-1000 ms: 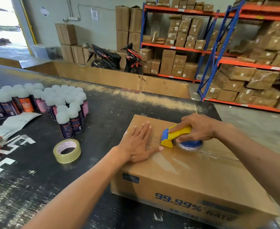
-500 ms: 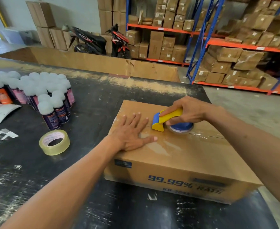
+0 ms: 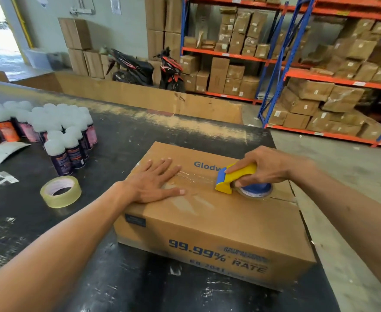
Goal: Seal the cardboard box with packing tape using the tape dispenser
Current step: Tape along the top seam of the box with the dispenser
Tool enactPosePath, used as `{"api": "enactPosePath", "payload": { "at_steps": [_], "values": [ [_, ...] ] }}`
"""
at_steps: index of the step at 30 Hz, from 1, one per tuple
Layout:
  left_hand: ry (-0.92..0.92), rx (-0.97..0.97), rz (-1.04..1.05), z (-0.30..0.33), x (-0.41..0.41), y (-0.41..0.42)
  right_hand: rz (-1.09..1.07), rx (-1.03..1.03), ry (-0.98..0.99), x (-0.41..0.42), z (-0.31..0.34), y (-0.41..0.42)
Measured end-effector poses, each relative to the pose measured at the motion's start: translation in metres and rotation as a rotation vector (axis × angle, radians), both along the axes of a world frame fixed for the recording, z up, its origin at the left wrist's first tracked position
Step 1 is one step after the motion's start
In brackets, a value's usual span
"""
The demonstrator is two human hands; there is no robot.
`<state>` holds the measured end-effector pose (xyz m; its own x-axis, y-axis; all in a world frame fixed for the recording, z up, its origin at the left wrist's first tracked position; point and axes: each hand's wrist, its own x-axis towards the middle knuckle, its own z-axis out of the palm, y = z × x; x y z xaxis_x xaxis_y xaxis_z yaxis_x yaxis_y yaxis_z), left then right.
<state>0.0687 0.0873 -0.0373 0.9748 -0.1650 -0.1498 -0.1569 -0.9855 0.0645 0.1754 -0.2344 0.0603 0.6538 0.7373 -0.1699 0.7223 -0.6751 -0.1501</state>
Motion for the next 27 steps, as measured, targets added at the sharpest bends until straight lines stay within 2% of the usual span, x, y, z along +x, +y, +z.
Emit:
{"api": "enactPosePath", "payload": {
  "at_steps": [4, 8, 10, 15, 20, 27],
  "values": [
    [-0.002, 0.081, -0.017, 0.013, 0.002, -0.018, 0.056, 0.027, 0.009, 0.004, -0.001, 0.002],
    [-0.007, -0.026, -0.083, 0.011, 0.013, -0.081, 0.097, 0.049, 0.0, 0.008, -0.003, 0.001],
    [0.013, -0.017, -0.098, 0.002, 0.014, -0.102, 0.093, 0.059, -0.022, 0.009, -0.005, 0.001],
    [0.036, -0.014, -0.095, -0.003, 0.016, -0.1, 0.078, 0.034, -0.08, 0.01, -0.005, 0.001],
    [0.033, -0.008, -0.088, -0.005, 0.018, -0.102, 0.089, 0.096, 0.013, 0.009, -0.007, -0.021],
    [0.024, -0.019, -0.105, -0.005, 0.018, -0.101, -0.035, 0.139, 0.098, 0.013, 0.0, -0.106]
  ]
}}
